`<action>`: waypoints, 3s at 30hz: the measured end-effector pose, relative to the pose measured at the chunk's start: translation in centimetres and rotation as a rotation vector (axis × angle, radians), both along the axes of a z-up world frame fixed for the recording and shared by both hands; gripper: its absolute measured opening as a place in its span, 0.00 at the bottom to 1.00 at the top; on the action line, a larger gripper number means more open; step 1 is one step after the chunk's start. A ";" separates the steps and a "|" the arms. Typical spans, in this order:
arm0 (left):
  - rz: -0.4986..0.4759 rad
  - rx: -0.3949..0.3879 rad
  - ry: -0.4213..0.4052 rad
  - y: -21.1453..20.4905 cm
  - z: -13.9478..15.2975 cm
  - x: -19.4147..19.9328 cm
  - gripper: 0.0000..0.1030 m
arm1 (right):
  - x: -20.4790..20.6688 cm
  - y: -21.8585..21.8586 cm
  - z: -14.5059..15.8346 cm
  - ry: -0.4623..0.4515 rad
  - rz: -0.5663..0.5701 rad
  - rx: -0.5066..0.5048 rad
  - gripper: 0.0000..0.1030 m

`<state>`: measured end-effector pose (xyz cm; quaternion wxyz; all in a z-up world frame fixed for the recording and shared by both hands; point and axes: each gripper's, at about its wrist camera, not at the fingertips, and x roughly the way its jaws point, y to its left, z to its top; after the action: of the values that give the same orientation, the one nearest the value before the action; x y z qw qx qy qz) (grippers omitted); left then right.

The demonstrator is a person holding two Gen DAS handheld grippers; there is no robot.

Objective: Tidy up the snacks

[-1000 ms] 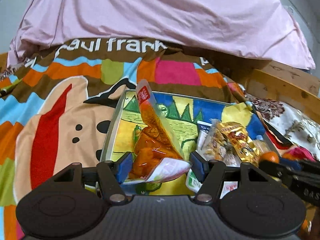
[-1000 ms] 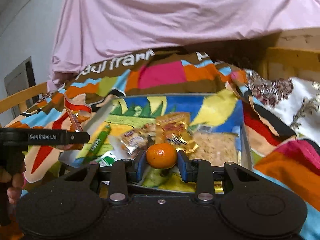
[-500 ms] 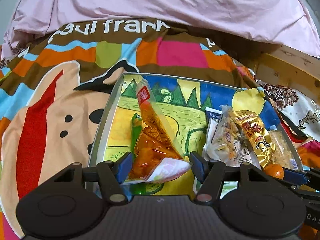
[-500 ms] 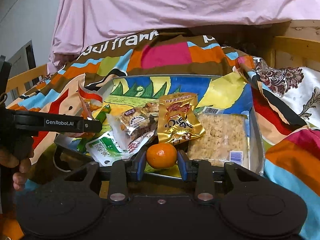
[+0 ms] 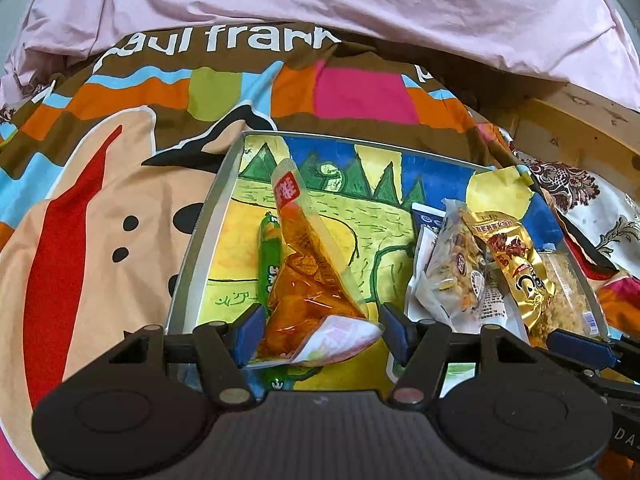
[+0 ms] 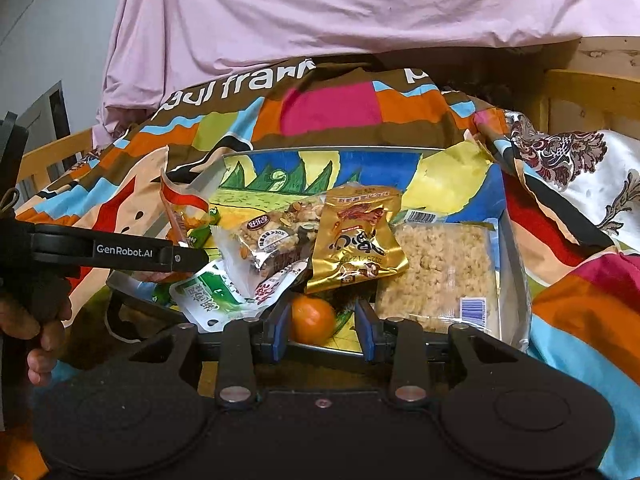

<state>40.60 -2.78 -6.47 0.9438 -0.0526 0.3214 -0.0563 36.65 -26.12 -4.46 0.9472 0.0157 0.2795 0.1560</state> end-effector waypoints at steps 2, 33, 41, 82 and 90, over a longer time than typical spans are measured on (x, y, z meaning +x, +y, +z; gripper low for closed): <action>0.000 0.000 0.009 0.0 -0.1 0.1 0.65 | 0.0 0.0 0.0 0.000 0.000 0.001 0.36; 0.099 -0.089 -0.166 1.8 5.0 -7.0 0.99 | -5.3 -1.0 7.7 -0.188 -0.048 0.026 0.84; 0.124 -0.020 -0.310 1.1 8.9 -12.8 0.99 | -9.9 -1.5 11.2 -0.268 -0.076 0.097 0.95; 0.123 -0.011 -0.377 2.4 8.9 -30.9 1.00 | -28.0 -1.2 11.0 -0.361 -0.162 0.091 0.99; 0.122 -0.043 -0.346 3.6 7.5 -32.4 1.00 | -30.1 -0.2 9.4 -0.322 -0.197 0.050 0.99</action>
<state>8.20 0.81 1.03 0.9853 -0.0816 0.1491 -0.0141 6.54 -26.35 4.94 0.9898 0.0412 0.1175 0.0697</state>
